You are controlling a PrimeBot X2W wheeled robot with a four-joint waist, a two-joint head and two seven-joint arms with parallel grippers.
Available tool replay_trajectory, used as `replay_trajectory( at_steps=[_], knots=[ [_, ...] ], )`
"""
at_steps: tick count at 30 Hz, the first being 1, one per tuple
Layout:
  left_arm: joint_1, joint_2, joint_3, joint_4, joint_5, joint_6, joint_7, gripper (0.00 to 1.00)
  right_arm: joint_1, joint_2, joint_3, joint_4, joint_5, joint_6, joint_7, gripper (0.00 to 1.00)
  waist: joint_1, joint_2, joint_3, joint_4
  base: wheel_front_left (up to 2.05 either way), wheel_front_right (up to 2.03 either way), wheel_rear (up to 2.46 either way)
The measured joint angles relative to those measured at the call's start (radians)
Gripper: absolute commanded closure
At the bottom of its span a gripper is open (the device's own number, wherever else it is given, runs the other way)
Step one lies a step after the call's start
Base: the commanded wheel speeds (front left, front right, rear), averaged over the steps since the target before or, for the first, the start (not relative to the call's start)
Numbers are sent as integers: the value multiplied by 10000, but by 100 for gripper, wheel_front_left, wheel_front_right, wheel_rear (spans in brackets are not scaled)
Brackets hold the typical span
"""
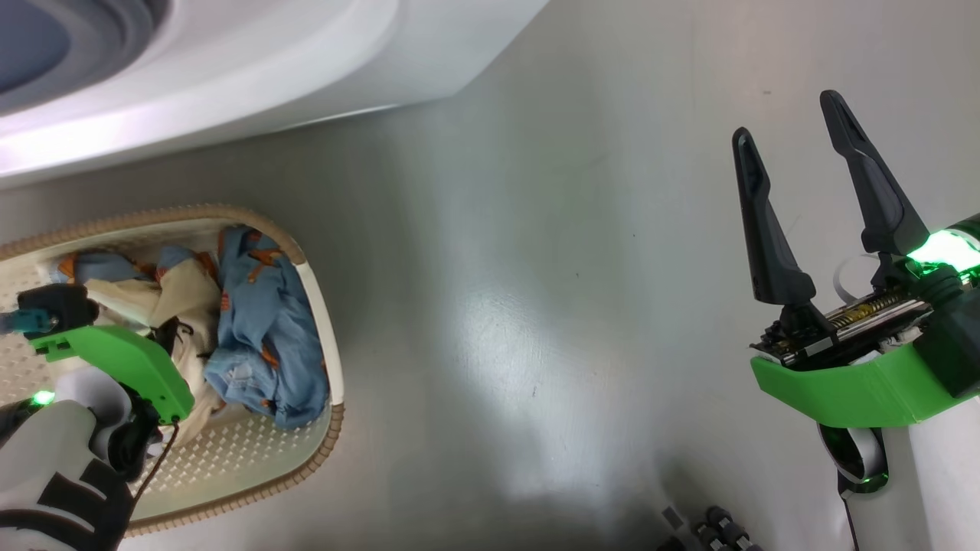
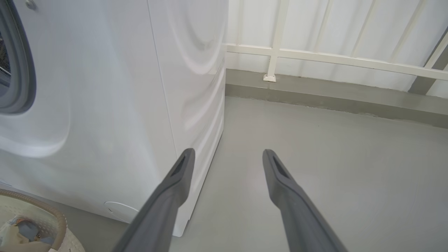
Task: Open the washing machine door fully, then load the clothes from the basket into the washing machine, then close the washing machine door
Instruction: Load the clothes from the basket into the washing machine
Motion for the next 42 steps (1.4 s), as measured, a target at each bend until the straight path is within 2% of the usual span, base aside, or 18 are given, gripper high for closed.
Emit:
replay_trajectory(
  at_steps=[11,18,23,32,37,42],
  knots=[
    [794,-33,6,-374,-767,0,-1678,100,-37,228,-182,541,140,0,0,0,0,0,-987,309,0,0,0],
    [1203,-44,219,-709,-629,0,-1864,100,216,232,-228,892,194,0,0,0,0,0,-1788,546,0,0,0],
    [1687,92,1154,-1344,466,0,-1866,100,589,232,-272,1179,408,0,0,0,0,0,-2531,739,0,0,0],
    [3313,88,3687,-2949,2869,0,-1866,100,1300,190,-531,1592,598,0,0,0,0,0,-3929,1049,0,0,0],
    [4361,-136,5154,-4184,4217,0,-1868,100,1760,73,-594,1772,759,0,0,0,0,0,-4686,1209,0,0,0],
    [5463,-445,6044,-5530,5315,0,-1866,100,2279,-8,-708,1939,779,0,0,0,0,0,-5393,1339,0,0,0]
  ],
)
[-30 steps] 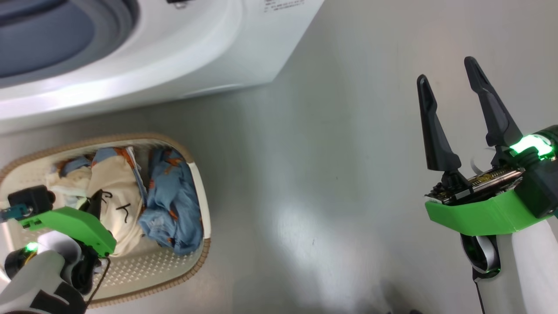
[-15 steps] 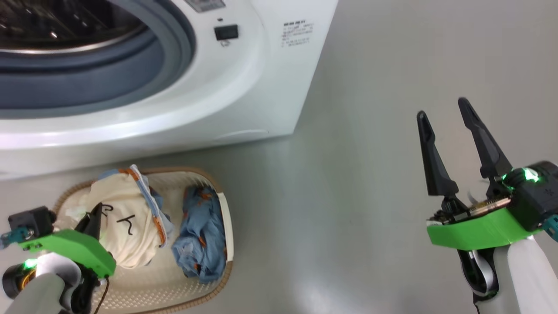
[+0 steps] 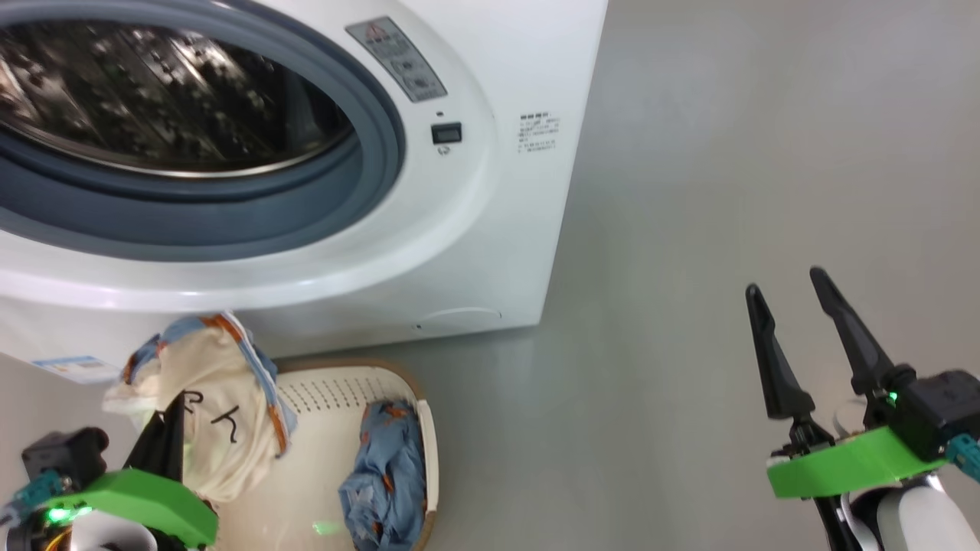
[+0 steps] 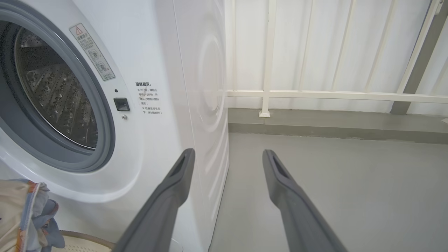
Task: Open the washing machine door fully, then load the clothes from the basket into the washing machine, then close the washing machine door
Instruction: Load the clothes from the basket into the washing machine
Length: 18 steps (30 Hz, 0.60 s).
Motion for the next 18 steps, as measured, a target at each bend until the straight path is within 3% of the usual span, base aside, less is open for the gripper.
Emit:
replay_trajectory(
  at_steps=[7,18],
  knots=[
    [1310,-268,767,-2031,968,0,-4,100,761,-19,-123,98,148,0,2,0,0,0,-882,185,0,0,0],
    [3193,-408,1360,-4406,1559,0,-35,100,1563,-31,-393,15,232,0,2,0,0,0,-1651,618,0,0,0]
  ],
)
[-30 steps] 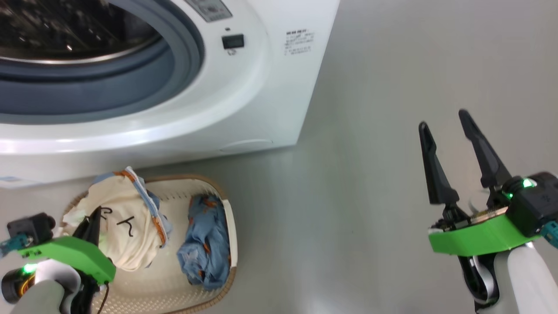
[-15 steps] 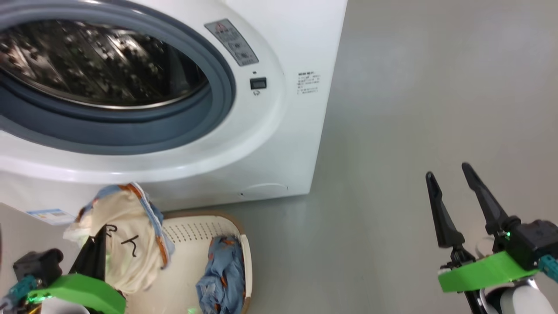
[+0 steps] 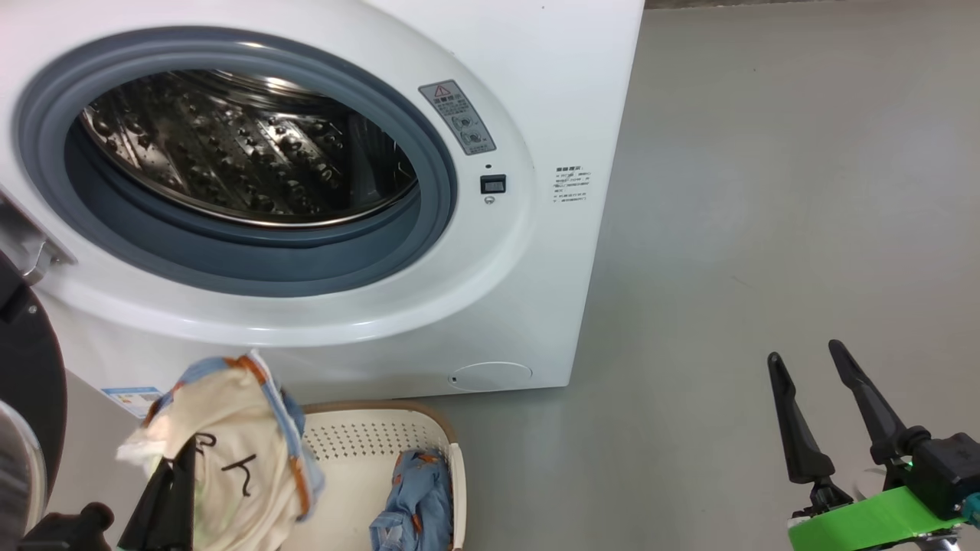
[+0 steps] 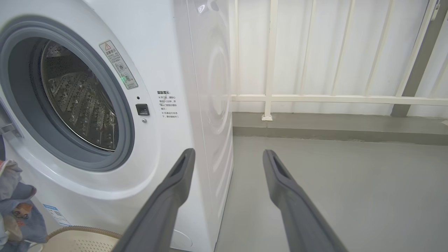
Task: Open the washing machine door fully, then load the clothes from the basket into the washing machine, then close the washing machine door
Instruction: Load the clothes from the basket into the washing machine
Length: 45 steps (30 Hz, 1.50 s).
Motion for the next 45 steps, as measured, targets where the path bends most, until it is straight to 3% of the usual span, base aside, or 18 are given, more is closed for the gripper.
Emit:
replay_trajectory(
  at_steps=[12,23,33,45],
  knots=[
    [145,-293,268,-545,217,0,2,100,112,-35,-142,-104,0,0,0,0,0,0,321,56,0,0,0],
    [-2308,-221,416,-161,111,0,-12,100,-374,176,-105,-115,-4,0,0,0,0,0,1126,-275,0,0,0],
    [-5750,295,391,1486,176,0,-40,100,-1084,339,-73,-151,-33,0,0,0,0,0,2006,-774,0,0,0],
    [-8912,497,-161,5302,-77,2,-40,100,-1604,554,159,-226,-35,0,0,0,0,0,2861,-1516,0,0,0]
  ],
)
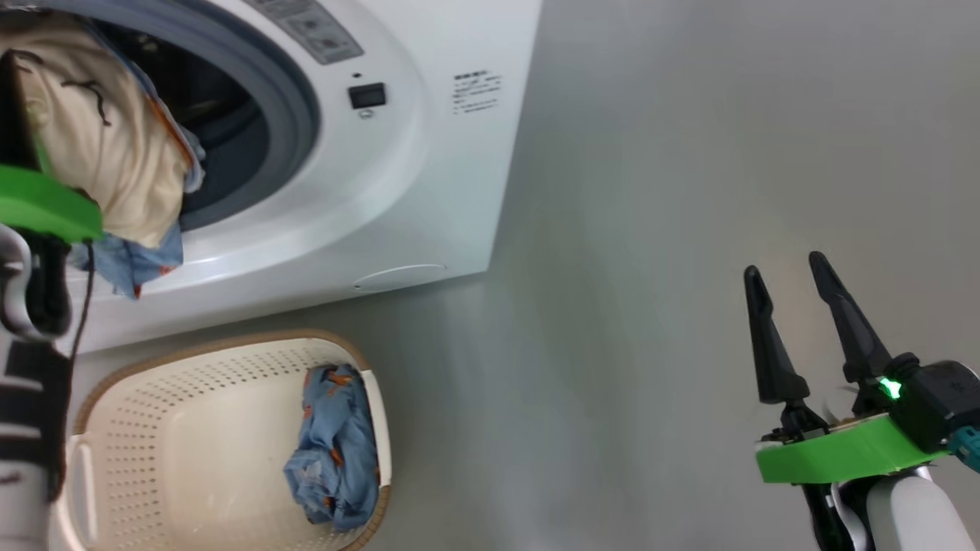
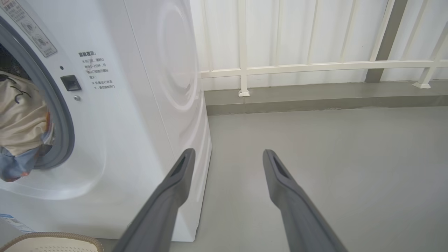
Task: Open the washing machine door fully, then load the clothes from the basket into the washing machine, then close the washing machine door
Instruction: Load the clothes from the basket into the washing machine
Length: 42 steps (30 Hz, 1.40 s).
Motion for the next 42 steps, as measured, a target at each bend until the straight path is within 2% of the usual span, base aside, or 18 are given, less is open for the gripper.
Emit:
replay_trajectory(
  at_steps=[4,8,12,16,17,18,19,23,32,42],
  knots=[
    [-1056,79,-221,1250,-345,-2,2,100,-185,48,117,-25,0,0,-2,0,0,0,269,-276,0,0,0],
    [-2106,347,-316,1806,-291,-2,2,100,-386,63,201,-46,0,0,-2,0,0,0,579,-497,0,0,0],
    [-2980,711,159,1444,301,0,0,100,-643,113,376,-69,-2,0,0,0,1,0,922,-692,0,0,0],
    [-3177,669,794,867,890,0,-10,100,-781,165,387,-107,-6,0,0,0,0,0,1216,-872,0,0,0],
    [-3179,631,848,924,966,0,-10,76,-781,173,384,-107,-17,0,-2,0,0,0,1269,-912,0,0,0],
    [-3150,602,859,1005,1066,0,-10,16,-781,176,384,-105,-33,0,-2,0,0,0,1310,-948,0,0,0],
    [-3093,546,909,1139,1124,0,-10,0,-781,186,384,-104,-48,0,0,0,0,0,1337,-979,0,0,0],
    [-2775,366,1141,1693,1200,0,-8,0,-781,217,385,-94,-69,0,-2,0,0,0,1317,-1005,0,0,0],
    [-2513,148,1208,1714,1248,0,-10,0,-795,197,382,-96,-71,0,0,0,0,0,1192,-820,0,0,0],
    [-1176,-297,1404,930,1197,0,-10,0,-793,144,347,-94,-71,0,-2,0,0,0,945,-634,0,0,0]
  ],
)
